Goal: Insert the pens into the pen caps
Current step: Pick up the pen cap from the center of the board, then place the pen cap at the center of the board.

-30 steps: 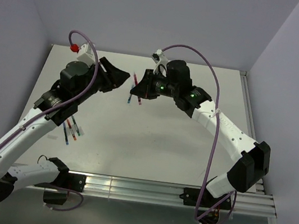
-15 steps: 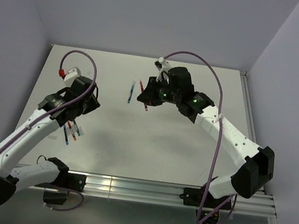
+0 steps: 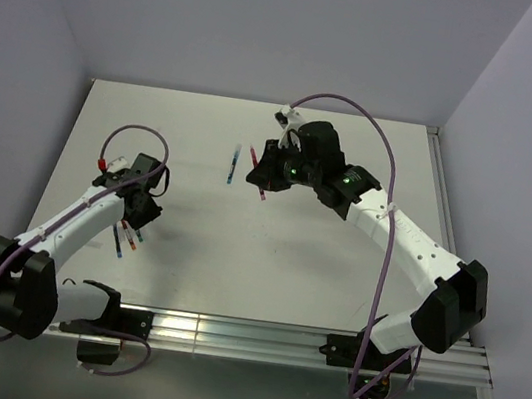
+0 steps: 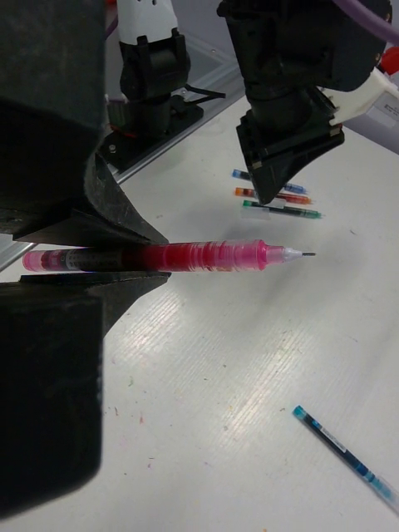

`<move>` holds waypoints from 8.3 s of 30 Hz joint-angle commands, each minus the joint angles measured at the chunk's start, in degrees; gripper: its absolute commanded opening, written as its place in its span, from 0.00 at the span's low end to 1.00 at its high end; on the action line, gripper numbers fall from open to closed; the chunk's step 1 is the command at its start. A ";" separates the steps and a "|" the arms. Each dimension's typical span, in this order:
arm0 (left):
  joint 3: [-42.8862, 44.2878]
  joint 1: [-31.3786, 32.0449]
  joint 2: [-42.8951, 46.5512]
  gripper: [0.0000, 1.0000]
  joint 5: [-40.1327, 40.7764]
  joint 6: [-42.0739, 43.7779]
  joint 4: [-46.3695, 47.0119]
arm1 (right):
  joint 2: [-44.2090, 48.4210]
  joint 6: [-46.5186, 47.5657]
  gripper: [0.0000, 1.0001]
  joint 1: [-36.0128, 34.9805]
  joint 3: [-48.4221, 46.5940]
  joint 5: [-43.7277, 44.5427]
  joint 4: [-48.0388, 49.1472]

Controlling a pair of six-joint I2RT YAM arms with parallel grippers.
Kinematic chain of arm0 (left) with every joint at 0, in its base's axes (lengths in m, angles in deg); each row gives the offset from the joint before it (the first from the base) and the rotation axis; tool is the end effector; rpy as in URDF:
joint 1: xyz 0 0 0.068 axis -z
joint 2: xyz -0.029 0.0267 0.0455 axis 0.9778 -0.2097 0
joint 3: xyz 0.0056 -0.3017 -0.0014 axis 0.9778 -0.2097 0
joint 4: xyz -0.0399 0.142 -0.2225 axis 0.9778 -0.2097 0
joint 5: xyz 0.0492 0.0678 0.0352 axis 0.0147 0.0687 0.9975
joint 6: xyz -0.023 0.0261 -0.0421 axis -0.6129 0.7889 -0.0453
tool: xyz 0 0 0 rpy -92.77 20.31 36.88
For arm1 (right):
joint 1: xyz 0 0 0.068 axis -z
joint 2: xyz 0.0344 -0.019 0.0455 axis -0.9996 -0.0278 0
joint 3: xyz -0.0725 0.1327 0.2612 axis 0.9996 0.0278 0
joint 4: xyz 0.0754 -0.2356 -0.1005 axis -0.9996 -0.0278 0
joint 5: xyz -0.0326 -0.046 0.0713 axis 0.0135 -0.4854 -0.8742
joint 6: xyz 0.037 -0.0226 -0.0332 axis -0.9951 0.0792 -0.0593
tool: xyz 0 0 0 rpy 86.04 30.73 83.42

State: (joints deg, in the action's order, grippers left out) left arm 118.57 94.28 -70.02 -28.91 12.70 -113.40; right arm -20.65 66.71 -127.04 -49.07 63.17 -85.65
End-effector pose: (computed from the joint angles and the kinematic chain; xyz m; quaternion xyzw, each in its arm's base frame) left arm 0.2056 -0.0467 0.2388 -0.3905 0.8849 0.0291 0.2522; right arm 0.2567 0.2210 0.3788 -0.2142 0.8223 0.3809 0.3645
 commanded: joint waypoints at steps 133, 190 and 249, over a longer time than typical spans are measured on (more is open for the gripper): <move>0.30 5.06 -4.54 0.00 -21.31 8.81 26.14 | -0.74 2.64 0.00 1.19 -0.43 -3.74 1.59; 0.49 0.67 7.80 0.00 -36.37 16.38 29.97 | 8.93 6.43 0.00 -4.26 3.26 3.81 5.99; -1.64 18.51 -9.59 0.05 -5.33 -15.27 13.69 | 11.22 4.22 0.00 -2.50 2.21 2.59 3.88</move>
State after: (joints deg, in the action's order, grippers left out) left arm 116.43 112.59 -76.60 -32.32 0.09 -100.79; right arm -11.95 70.99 -129.73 -43.84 65.59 -81.78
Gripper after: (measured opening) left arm 0.096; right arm 0.188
